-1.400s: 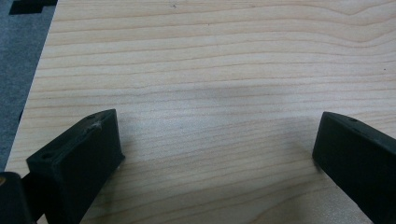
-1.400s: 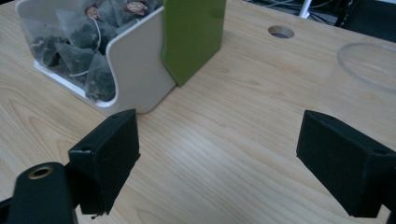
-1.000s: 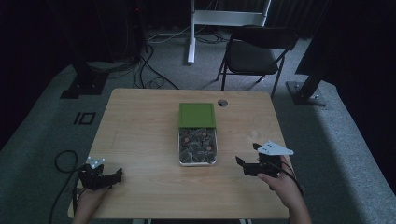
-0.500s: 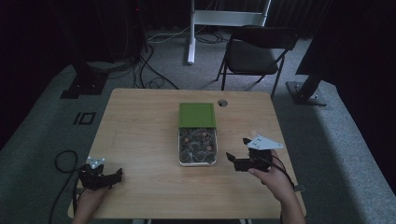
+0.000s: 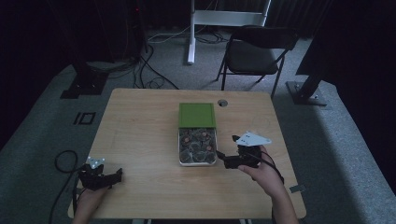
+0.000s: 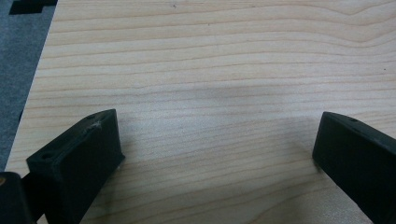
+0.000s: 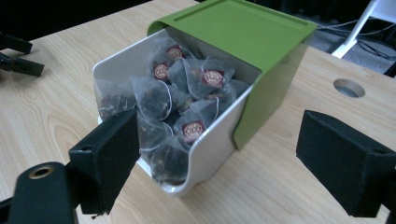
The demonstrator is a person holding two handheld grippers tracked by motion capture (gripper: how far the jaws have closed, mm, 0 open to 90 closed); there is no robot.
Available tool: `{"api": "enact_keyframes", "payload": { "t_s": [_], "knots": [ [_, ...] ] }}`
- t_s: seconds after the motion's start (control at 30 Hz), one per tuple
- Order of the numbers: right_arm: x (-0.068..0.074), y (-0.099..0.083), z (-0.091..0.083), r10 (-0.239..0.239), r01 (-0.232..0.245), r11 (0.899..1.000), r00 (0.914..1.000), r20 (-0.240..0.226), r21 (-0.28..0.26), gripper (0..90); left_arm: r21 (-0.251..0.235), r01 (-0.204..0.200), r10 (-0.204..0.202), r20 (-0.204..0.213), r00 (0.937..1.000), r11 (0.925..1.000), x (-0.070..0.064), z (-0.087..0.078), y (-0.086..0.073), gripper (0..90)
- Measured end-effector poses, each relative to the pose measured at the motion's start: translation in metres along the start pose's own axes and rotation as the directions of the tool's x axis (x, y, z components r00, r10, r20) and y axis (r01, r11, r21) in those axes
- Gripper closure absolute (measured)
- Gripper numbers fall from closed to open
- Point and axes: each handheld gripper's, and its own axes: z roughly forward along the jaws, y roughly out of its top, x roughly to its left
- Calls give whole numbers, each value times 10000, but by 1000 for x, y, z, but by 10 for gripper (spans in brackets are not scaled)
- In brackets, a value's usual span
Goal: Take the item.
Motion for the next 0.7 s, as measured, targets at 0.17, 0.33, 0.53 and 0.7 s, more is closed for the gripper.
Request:
{"api": "enact_keyframes", "payload": {
  "t_s": [0.17, 0.33, 0.53, 0.7],
  "knots": [
    [5, 5, 8, -90, 89, 9998, 9999, -95, -154, 137, 0, -5, 5, 2, 10000, 10000, 0, 0, 0, 17],
    [9, 8, 14, -244, 242, 9997, 9994, -249, -52, 137, -2, -1, 1, 2, 10000, 10000, 0, 0, 0, 17],
    [19, 14, 28, -350, 353, 9994, 9975, -616, 40, 137, -16, 17, -17, 0, 10000, 10000, 0, 0, 0, 17],
    [27, 15, 42, -495, 512, 9985, 9956, -798, 186, 137, -14, 12, -12, 1, 10000, 10000, 0, 0, 0, 17]
  ]
}}
